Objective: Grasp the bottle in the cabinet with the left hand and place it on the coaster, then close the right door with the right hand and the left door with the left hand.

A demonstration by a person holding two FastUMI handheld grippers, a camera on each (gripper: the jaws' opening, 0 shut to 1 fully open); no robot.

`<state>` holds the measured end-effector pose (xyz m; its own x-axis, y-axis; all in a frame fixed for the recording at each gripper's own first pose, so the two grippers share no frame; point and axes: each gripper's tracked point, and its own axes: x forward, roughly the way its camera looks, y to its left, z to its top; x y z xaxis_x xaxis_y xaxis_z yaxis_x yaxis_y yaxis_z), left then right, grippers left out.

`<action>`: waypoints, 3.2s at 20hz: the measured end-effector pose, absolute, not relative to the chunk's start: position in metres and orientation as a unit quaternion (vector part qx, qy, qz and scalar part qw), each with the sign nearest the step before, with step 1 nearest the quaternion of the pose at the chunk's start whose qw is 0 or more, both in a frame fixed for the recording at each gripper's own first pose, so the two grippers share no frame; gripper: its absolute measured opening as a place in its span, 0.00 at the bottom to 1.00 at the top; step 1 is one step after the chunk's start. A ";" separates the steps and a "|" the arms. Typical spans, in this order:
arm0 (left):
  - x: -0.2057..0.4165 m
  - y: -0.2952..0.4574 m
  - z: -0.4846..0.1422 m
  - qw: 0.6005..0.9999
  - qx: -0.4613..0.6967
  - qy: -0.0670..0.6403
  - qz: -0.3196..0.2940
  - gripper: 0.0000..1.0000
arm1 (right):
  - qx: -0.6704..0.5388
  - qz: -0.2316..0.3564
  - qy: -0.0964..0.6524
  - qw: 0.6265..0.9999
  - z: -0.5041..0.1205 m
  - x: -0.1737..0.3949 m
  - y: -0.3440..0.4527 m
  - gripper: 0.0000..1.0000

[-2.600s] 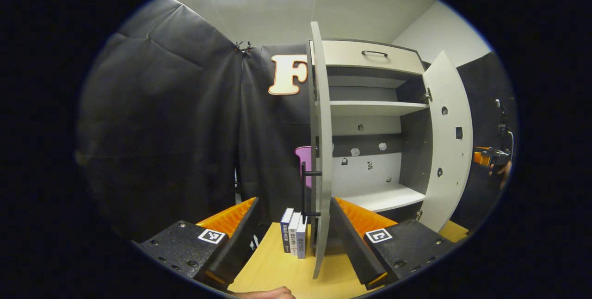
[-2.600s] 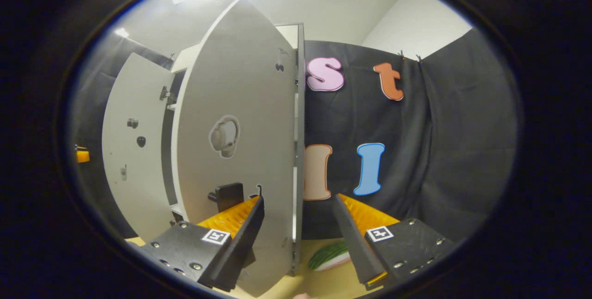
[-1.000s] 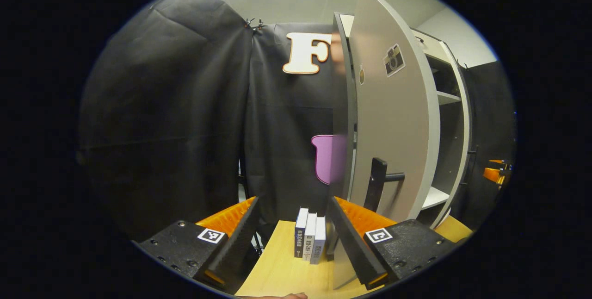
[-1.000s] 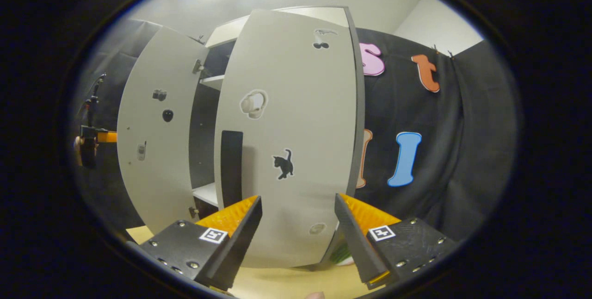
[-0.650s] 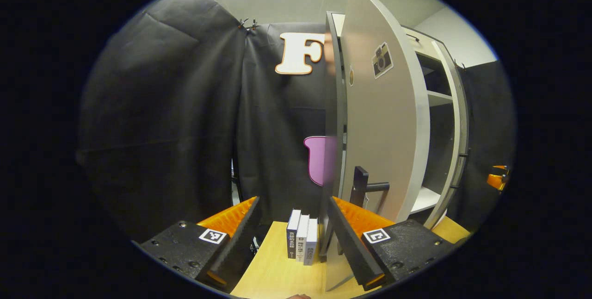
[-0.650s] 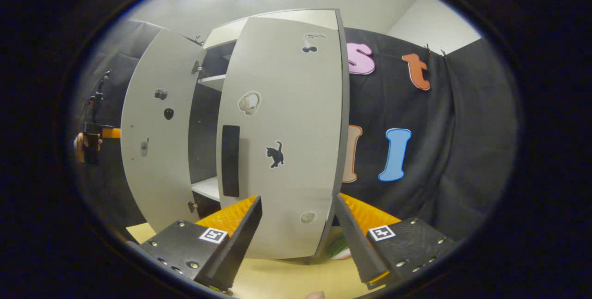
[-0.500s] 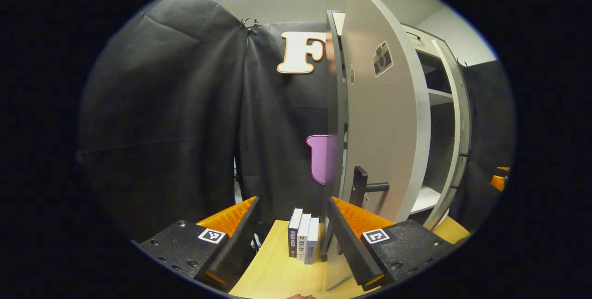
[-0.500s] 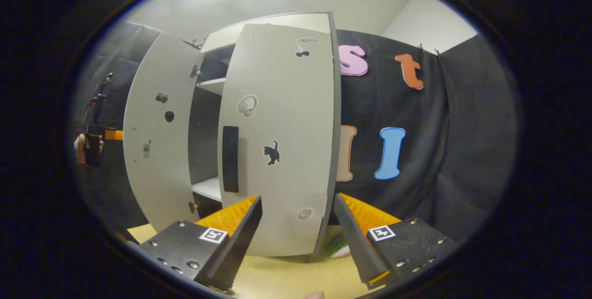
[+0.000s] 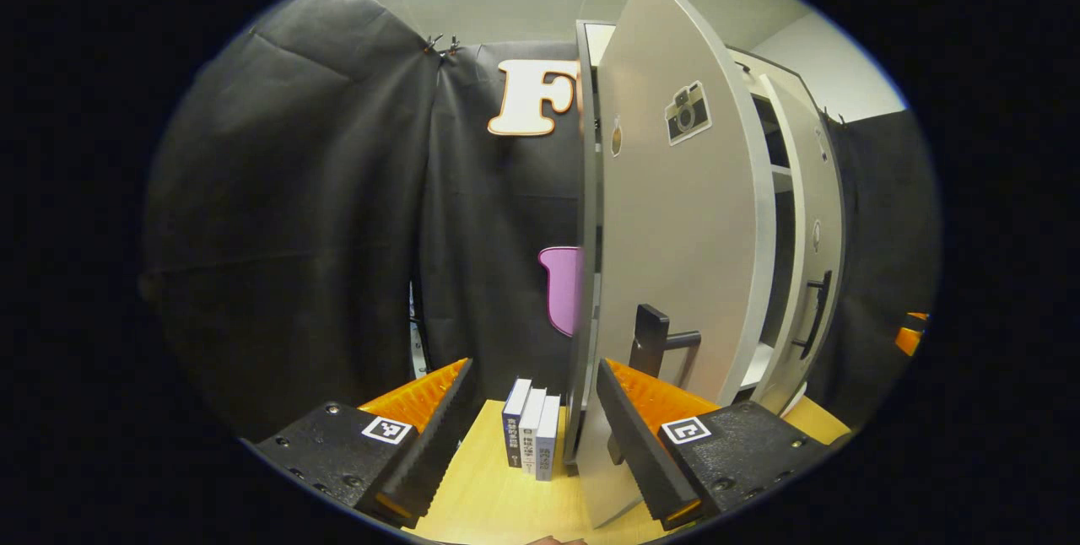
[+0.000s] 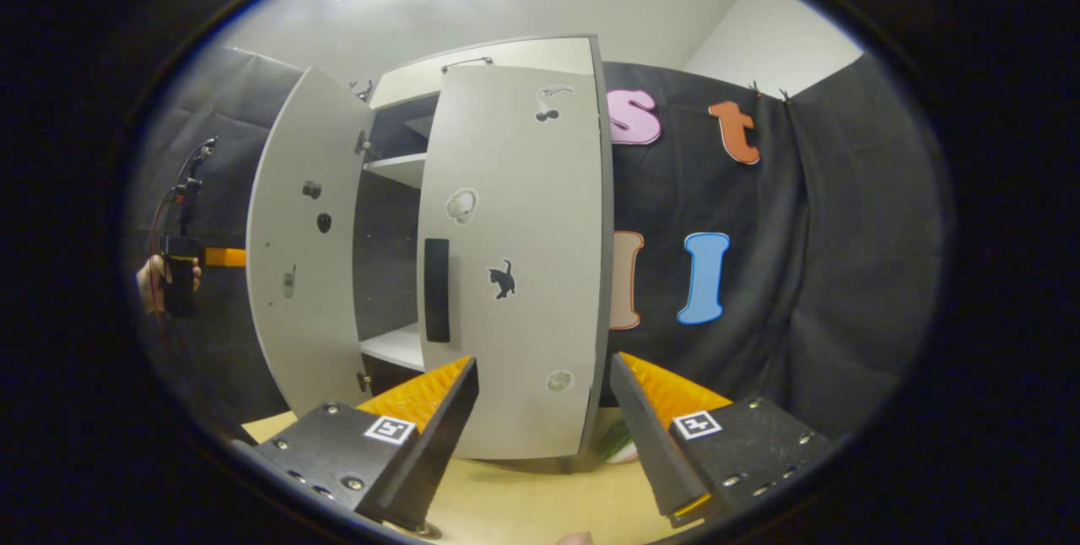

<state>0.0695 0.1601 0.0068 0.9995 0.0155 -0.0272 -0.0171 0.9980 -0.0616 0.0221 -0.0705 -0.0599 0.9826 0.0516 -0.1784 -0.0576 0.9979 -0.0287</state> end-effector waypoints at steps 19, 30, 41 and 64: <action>0.083 0.087 0.012 0.997 -0.028 0.004 -0.066 0.92 | 0.000 0.017 0.081 0.997 -0.055 0.001 -0.061 0.95; 0.109 0.013 0.011 0.991 -0.002 -0.003 -0.134 0.89 | -0.001 -0.006 0.083 0.997 -0.058 -0.002 -0.082 0.95; 0.092 -0.013 -0.003 0.992 -0.008 0.001 -0.124 0.91 | 0.000 0.004 0.083 0.997 -0.053 -0.009 -0.081 0.95; 0.023 0.069 -0.034 0.998 -0.037 0.020 -0.037 0.94 | 0.064 0.031 0.028 0.997 -0.002 0.002 0.060 0.95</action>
<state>0.0229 0.0693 -0.0340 0.9964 -0.0761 -0.0368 0.0732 0.9945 -0.0747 0.0021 0.0600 -0.0024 0.9966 0.0645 -0.0516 -0.0573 0.9899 0.1298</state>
